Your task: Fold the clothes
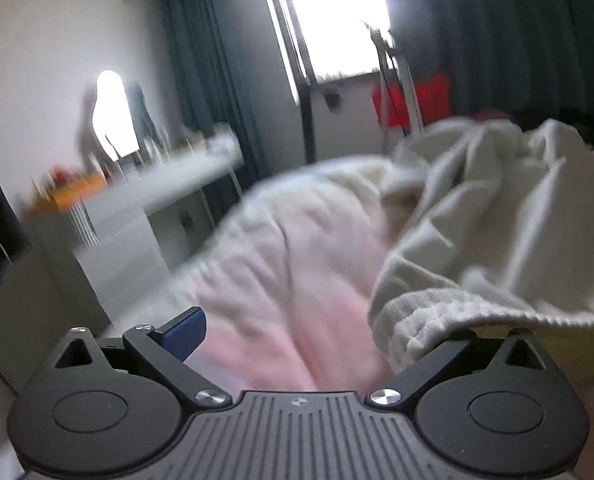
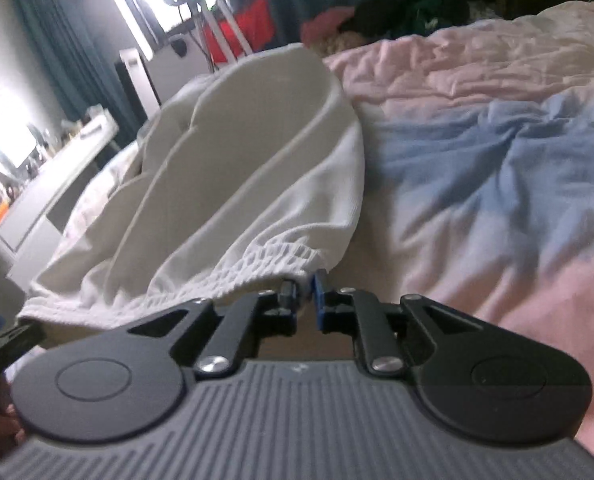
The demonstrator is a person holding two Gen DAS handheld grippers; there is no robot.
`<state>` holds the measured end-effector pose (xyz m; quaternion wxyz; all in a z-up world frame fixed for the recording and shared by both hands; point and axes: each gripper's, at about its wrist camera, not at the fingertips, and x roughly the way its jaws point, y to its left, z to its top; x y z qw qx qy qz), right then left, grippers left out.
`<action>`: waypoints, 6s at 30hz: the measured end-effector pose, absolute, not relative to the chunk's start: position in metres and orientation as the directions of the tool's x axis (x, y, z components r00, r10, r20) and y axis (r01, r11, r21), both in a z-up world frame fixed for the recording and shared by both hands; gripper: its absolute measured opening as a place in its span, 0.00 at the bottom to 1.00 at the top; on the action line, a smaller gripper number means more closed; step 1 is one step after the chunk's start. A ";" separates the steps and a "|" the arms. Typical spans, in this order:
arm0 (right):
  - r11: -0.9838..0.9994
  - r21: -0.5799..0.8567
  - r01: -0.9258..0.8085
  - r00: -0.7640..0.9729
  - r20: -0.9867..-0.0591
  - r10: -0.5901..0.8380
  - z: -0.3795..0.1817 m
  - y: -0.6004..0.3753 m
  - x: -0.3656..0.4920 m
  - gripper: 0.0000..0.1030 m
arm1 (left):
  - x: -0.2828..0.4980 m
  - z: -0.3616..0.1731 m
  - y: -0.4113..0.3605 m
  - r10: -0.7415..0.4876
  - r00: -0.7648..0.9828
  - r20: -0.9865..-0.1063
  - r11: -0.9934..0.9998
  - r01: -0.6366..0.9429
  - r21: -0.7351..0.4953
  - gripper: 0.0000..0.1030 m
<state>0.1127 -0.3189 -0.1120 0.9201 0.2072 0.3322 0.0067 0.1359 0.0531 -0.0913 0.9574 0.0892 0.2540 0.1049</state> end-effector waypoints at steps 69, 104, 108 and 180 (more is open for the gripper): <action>0.570 0.809 -0.145 0.674 -0.342 0.655 -0.124 0.021 0.233 0.24 | 0.469 -0.091 0.336 0.160 0.723 -0.673 0.953 -0.290 -0.085 0.16; 0.980 0.192 -0.059 0.970 -0.221 0.102 0.019 -0.243 0.054 0.86 | 0.158 -0.018 0.063 -0.121 0.878 -0.464 0.992 0.128 -0.018 0.81; 0.929 0.361 0.081 0.956 -0.292 0.031 -0.010 -0.296 0.050 0.87 | 0.188 -0.039 0.020 -0.148 0.840 -0.522 0.985 0.175 0.002 0.81; 0.903 0.408 0.131 0.827 -0.547 0.128 -0.031 -0.168 0.496 0.74 | 0.206 -0.134 0.111 -0.409 0.797 -0.445 0.855 0.163 -0.492 0.03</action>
